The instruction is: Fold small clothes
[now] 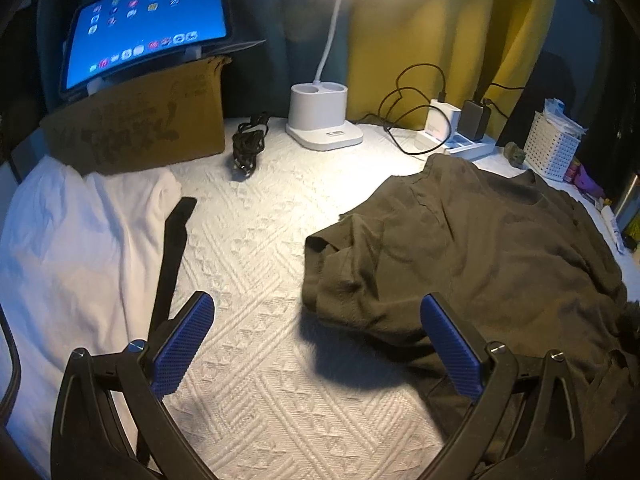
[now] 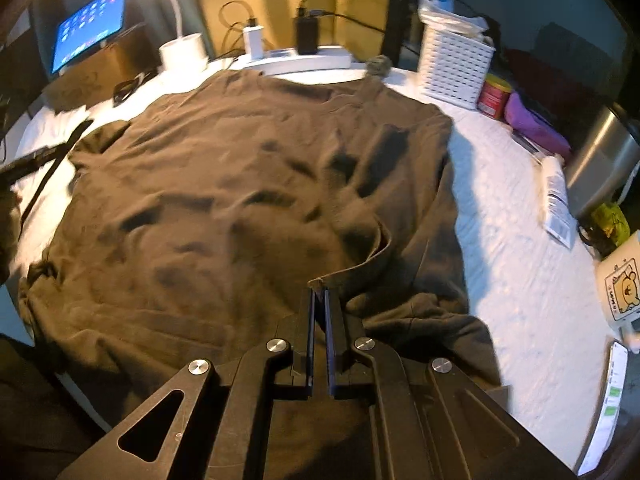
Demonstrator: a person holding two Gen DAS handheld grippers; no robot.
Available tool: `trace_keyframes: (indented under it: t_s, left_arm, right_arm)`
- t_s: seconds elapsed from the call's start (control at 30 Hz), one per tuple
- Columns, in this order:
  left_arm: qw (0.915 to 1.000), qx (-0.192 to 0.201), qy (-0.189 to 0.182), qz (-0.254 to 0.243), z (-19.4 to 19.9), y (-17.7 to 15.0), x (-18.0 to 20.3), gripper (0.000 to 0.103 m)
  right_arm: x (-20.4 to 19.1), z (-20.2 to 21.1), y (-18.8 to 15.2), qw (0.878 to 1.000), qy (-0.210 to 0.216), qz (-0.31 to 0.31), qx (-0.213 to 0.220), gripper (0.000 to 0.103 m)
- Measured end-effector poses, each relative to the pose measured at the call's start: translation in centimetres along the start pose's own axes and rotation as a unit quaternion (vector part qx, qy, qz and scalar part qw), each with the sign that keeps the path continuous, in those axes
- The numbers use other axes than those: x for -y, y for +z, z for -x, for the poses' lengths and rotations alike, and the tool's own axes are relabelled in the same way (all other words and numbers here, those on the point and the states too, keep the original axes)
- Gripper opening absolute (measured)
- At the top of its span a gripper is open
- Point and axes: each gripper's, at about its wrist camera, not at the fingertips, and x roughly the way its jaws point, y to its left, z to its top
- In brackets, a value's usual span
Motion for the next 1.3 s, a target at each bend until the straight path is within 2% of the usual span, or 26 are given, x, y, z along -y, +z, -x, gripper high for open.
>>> trace_keyframes:
  t_s: [0.17,0.2,0.23,0.3,0.33,0.37,0.5,0.53,0.57,0.6,0.63,0.7,0.77,0.83,0.87,1.03,1.13,1.3]
  left_arm:
    - [1.0,0.004,-0.006,-0.003,-0.1,0.7,-1.0,0.102]
    - [1.0,0.004,-0.008,-0.003,-0.3,1.0,-1.2,0.102]
    - [0.9999,0.002,-0.011,-0.002,-0.6,1.2,-1.5,0.102]
    - [0.9999,0.001,-0.014,-0.002,-1.3,1.9,-2.0,0.102]
    - [0.9998,-0.001,-0.017,-0.004,-1.8,2.2,-2.1,0.102]
    - [0.9997,-0.011,-0.017,-0.01,-2.8,2.6,-2.2,0.102]
    - [0.9979,-0.049,-0.034,-0.028,-5.9,3.3,-1.5,0.102]
    - [0.9962,-0.065,-0.042,-0.039,-7.0,3.3,-0.9,0.096]
    - [0.9948,-0.079,-0.046,-0.045,-7.7,3.1,-0.6,0.08]
    - [0.9932,-0.095,-0.046,-0.048,-8.5,3.0,-0.2,0.077]
    - [0.9944,-0.078,-0.033,-0.063,-8.5,3.0,0.3,0.069]
    - [0.9935,-0.076,-0.042,-0.073,-8.7,2.9,0.9,0.05]
    - [0.9932,-0.076,-0.062,-0.063,-8.5,2.8,1.0,0.008]
    - [0.9955,-0.063,-0.05,-0.049,-8.0,2.6,0.9,0.006]
    - [0.9973,-0.041,-0.048,-0.039,-7.1,2.5,0.6,0.006]
    - [0.9992,0.019,-0.034,-0.002,-3.0,3.2,0.5,0.005]
    - [0.998,0.042,-0.048,-0.007,-0.8,3.8,2.1,0.005]
    - [0.9944,0.054,-0.068,-0.061,-0.5,4.9,7.2,0.005]
  right_arm:
    - [-1.7,-1.3,-0.9,0.999,-0.024,0.023,-0.026,0.008]
    - [-1.8,-1.1,-1.0,0.999,-0.026,0.023,-0.024,0.01]
    - [-1.8,-0.8,-1.1,0.999,-0.021,0.024,-0.023,0.019]
    - [-1.9,-0.3,-1.3,0.999,-0.007,0.025,-0.024,0.048]
    - [-1.8,0.1,-1.3,1.0,0.005,0.02,-0.017,0.091]
    - [-1.6,0.4,-1.1,1.0,0.012,0.014,-0.012,0.103]
    - [-0.5,1.7,0.0,1.0,0.003,-0.016,0.021,0.103]
    - [-0.1,1.8,0.4,0.999,-0.005,-0.022,0.026,0.103]
    - [0.3,1.8,0.7,0.999,-0.013,-0.026,0.03,0.103]
    - [0.7,1.8,1.1,0.999,-0.023,-0.033,0.034,0.103]
    - [1.4,1.7,1.5,0.998,-0.027,-0.046,0.039,0.103]
    - [2.3,1.5,1.9,0.996,-0.025,-0.068,0.043,0.103]
    - [3.2,1.3,2.2,0.995,-0.026,-0.083,0.046,0.103]
    - [3.9,1.1,2.6,0.994,-0.023,-0.097,0.053,0.103]
    - [4.4,1.1,2.8,0.992,-0.02,-0.107,0.059,0.103]
    - [5.7,1.5,3.7,0.989,0.002,-0.124,0.08,0.103]
    - [6.4,1.7,4.0,0.987,0.009,-0.133,0.091,0.103]
    - [7.8,1.6,4.0,0.985,0.022,-0.141,0.098,0.103]
